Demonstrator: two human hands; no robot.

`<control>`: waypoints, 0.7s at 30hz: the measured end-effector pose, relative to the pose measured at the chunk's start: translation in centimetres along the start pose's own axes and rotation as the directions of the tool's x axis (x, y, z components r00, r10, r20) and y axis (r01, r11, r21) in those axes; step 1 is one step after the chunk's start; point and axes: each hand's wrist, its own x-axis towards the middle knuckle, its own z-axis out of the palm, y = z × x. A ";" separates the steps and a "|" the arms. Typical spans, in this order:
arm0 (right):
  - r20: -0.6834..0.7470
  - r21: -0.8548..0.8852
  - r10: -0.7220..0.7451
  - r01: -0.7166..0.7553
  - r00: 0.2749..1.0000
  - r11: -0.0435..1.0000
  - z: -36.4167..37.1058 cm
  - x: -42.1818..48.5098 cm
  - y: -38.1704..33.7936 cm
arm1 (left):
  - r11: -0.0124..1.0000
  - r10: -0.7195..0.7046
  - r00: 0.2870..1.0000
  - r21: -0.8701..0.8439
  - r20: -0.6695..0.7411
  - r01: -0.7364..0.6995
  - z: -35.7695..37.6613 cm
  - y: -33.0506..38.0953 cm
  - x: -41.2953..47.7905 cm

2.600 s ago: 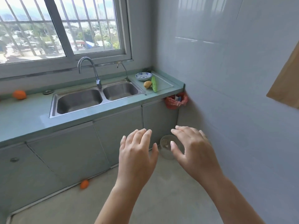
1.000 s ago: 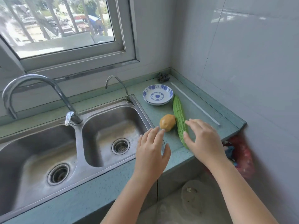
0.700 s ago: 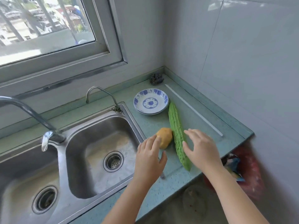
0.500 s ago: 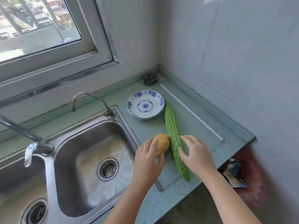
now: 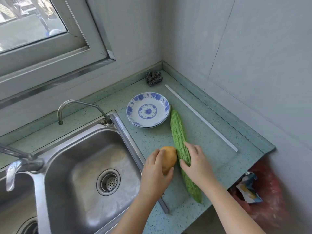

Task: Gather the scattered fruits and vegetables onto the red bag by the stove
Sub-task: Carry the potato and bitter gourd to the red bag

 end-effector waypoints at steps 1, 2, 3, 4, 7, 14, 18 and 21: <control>0.001 0.016 0.007 -0.007 1.000 1.000 0.2 0.0 0.0 | 1.000 -0.015 1.000 -0.017 0.005 0.015 0.1 0.0 0.0; -0.001 0.029 0.012 -0.012 1.000 1.000 0.4 0.1 0.1 | 0.999 -0.029 1.000 -0.030 0.004 0.029 0.2 0.0 0.1; -0.008 0.040 0.015 -0.015 1.000 0.999 0.6 0.2 0.1 | 0.998 -0.041 0.999 -0.044 0.004 0.041 0.3 0.0 0.2; -0.018 0.052 0.018 -0.017 1.000 0.999 0.8 0.2 0.2 | 0.997 -0.054 0.999 -0.060 0.008 0.054 0.3 0.1 0.2; -0.047 0.079 0.018 -0.014 0.999 0.997 1.1 0.1 0.1 | 0.986 -0.105 0.994 -0.131 0.020 0.107 0.5 0.4 0.4; -0.073 0.220 0.057 -0.040 0.996 0.975 1.3 0.1 0.3 | 0.939 -0.187 0.982 -0.290 0.020 0.184 0.5 1.1 0.5; -0.093 0.280 0.064 -0.036 0.994 0.959 1.5 -0.1 0.6 | 0.931 -0.216 0.976 -0.303 -0.002 0.206 0.5 1.4 0.1; -0.108 0.294 0.054 -0.020 0.993 0.956 1.4 -0.4 0.7 | 0.920 -0.243 0.970 -0.320 -0.012 0.227 0.0 1.4 -0.4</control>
